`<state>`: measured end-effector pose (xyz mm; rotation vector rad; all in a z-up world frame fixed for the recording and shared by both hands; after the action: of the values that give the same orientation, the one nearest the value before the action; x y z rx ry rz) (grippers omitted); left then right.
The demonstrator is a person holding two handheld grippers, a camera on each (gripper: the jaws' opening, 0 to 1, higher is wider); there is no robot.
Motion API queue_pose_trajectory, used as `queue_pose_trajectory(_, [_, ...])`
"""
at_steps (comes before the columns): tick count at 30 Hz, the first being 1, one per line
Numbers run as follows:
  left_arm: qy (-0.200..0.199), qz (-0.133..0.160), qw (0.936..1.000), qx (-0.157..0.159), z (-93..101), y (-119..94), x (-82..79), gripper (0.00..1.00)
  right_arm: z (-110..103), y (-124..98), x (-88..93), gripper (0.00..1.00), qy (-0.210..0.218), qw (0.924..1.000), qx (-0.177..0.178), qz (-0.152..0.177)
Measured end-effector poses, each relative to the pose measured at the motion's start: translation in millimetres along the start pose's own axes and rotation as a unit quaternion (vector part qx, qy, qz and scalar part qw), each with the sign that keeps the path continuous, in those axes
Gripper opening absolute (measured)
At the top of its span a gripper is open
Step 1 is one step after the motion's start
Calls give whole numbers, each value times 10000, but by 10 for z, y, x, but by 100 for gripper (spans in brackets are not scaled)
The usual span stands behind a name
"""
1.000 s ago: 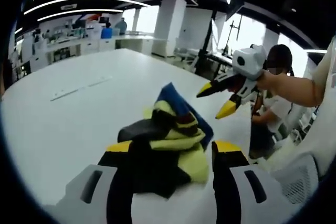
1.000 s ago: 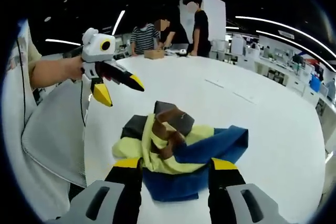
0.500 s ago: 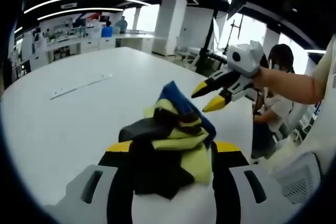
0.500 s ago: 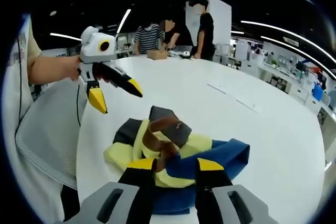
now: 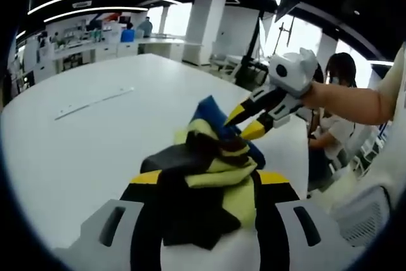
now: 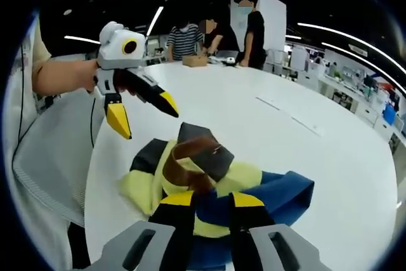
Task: Fold the garment on the visible template until the final outline fits inside the template.
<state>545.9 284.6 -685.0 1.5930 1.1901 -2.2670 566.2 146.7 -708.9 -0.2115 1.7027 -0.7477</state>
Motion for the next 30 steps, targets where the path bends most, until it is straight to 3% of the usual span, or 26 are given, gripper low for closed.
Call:
queue_pose_trajectory(17, [-66, -33, 9999, -78, -90, -21, 44, 54, 24, 233, 76, 8, -159, 9992, -212, -305])
queue_pose_trajectory(30, [-27, -65, 10000, -53, -63, 25, 28, 54, 9, 146, 91, 0, -158, 9994, -217, -231])
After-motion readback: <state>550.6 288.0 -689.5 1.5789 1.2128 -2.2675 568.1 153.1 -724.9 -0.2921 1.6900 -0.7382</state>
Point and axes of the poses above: the point that each gripper's makers call its tool centre point, and the gripper's own axes: y roughly forward along the fingers, z roughly to its right, x roughly out of its underside, the point moved 3 cm from there along -y, roughly backward along the fingers, and after that the axes turned 9 degrees about -x, right-handed, at the moved point
